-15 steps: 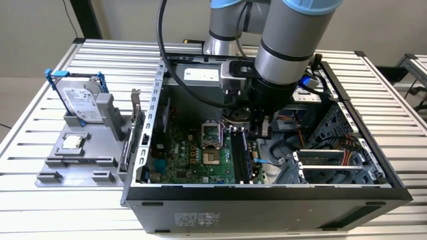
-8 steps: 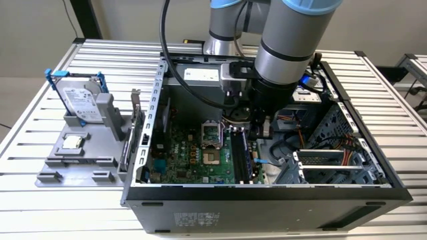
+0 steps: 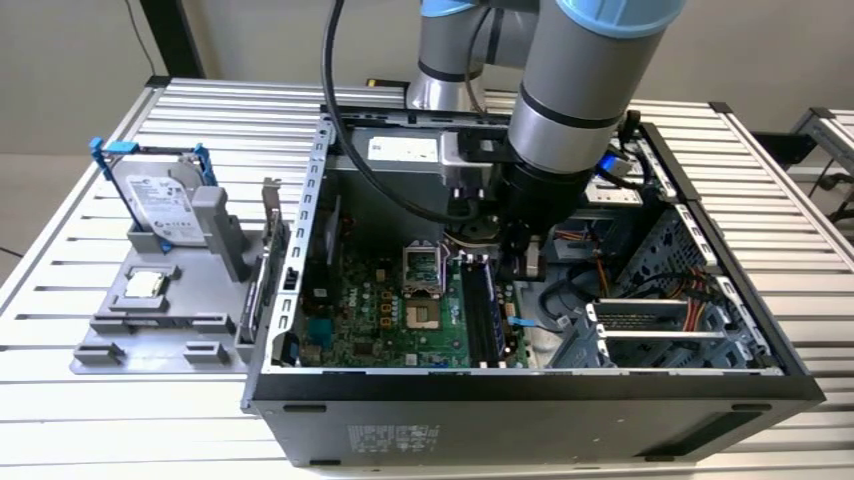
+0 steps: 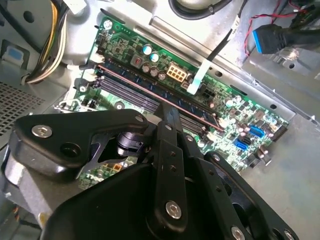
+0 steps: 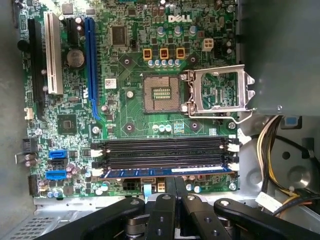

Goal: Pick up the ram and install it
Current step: 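Press down the ram until it locks into place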

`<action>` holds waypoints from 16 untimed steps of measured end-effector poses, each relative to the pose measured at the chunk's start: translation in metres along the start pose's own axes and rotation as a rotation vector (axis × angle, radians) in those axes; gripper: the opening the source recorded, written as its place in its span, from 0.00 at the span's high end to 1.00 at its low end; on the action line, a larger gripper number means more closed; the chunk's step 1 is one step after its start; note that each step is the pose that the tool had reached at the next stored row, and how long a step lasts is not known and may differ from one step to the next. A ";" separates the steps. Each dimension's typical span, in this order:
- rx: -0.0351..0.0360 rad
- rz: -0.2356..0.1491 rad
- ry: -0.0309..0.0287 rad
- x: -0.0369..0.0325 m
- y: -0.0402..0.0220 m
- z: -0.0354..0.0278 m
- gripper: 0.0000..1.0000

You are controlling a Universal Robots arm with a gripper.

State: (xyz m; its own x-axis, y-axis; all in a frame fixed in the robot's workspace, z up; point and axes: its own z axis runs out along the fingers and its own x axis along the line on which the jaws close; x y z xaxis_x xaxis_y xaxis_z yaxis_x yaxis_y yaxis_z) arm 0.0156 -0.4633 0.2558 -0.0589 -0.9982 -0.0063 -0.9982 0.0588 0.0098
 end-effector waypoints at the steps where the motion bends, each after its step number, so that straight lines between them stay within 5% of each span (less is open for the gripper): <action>1: 0.0000 -0.003 0.0001 0.0000 0.0001 0.0018 1.00; 16: 0.0001 -0.009 -0.0001 0.0005 0.0011 0.0203 1.00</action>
State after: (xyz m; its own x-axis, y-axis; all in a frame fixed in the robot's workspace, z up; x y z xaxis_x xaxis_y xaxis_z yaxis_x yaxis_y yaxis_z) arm 0.0143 -0.4636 0.2355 -0.0497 -0.9987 -0.0065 -0.9987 0.0496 0.0097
